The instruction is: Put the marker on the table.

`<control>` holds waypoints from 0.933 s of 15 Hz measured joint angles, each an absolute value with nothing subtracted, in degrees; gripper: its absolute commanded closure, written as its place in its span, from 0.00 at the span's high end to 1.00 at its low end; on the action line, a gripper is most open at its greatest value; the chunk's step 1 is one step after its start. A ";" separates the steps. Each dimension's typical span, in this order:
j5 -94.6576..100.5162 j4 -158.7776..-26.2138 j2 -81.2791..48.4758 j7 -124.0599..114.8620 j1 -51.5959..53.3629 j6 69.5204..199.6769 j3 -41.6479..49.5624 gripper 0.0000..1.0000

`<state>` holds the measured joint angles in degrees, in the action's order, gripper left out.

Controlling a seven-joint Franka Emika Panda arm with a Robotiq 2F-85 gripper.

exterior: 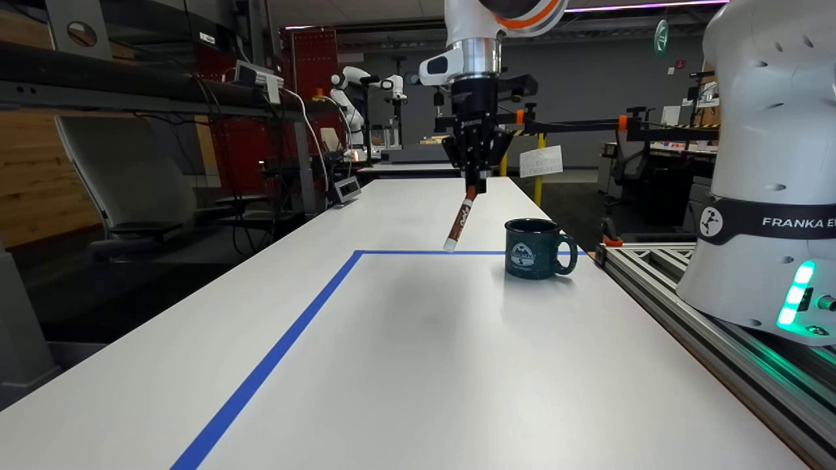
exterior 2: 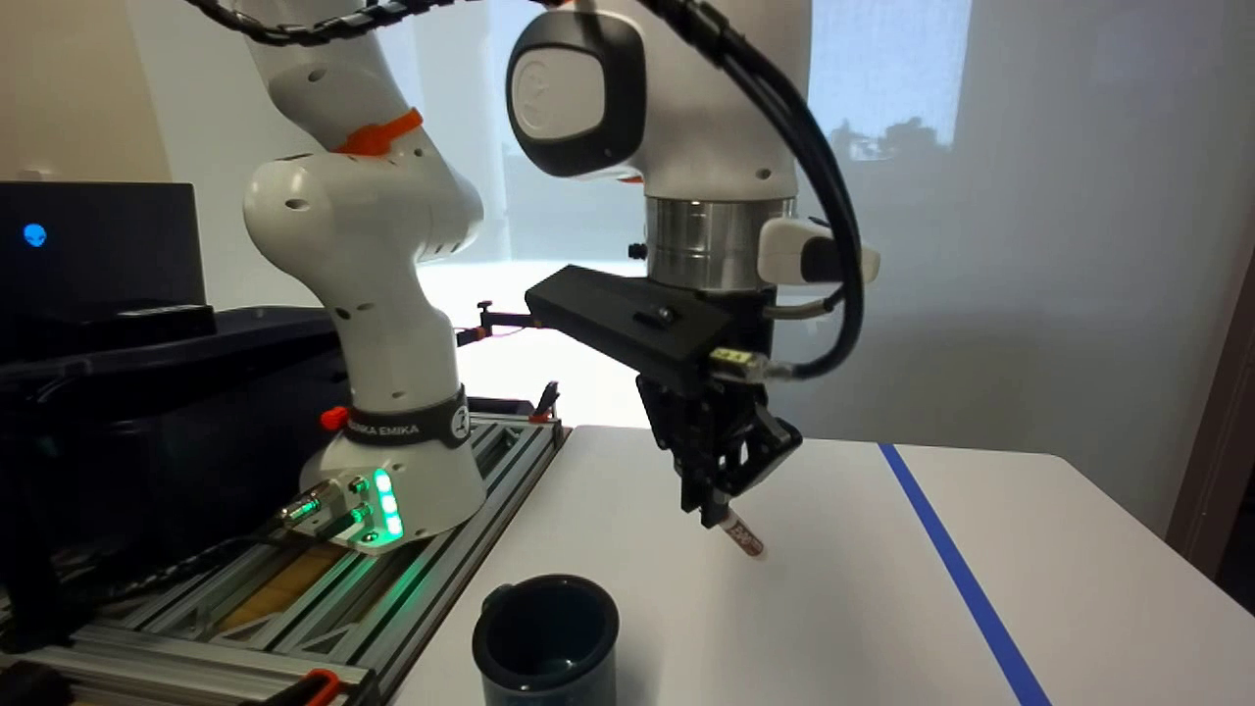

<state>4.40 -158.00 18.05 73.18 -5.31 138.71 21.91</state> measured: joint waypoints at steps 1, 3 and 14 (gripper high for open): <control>2.65 -157.98 16.24 75.18 -5.07 140.19 21.96 0.05; -0.20 -157.77 13.03 78.75 -4.84 142.11 21.90 0.05; -3.84 -152.35 -4.18 85.64 -8.23 149.51 16.90 0.05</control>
